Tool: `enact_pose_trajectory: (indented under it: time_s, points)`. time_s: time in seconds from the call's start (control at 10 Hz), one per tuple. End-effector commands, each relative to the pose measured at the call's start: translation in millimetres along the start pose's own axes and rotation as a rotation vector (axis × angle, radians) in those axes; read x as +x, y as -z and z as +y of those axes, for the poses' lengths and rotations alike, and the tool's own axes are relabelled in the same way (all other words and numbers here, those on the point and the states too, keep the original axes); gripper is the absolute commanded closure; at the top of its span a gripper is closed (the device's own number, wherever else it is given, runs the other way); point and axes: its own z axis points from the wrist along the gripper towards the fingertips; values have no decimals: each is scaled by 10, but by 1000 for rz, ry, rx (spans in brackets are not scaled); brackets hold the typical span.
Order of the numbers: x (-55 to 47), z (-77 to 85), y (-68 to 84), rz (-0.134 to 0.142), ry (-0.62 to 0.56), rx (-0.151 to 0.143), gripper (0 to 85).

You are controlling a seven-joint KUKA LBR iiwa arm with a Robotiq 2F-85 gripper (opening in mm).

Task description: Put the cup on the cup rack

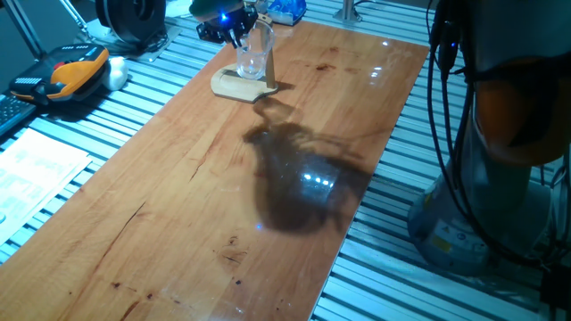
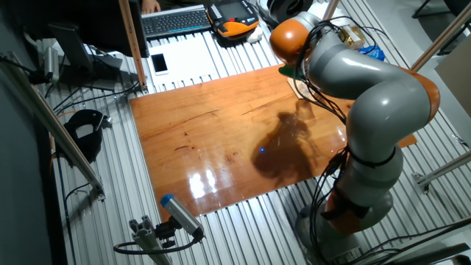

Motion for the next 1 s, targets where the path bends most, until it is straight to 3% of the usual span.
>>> enact_pose_trajectory:
  time_s: [0.0,0.3,0.9]
  points:
    - [-24,-15,-3,2,4,-2,850]
    - [-129,-80,-24,14,24,-13,850]
    - [-164,-131,-59,18,25,-29,850]
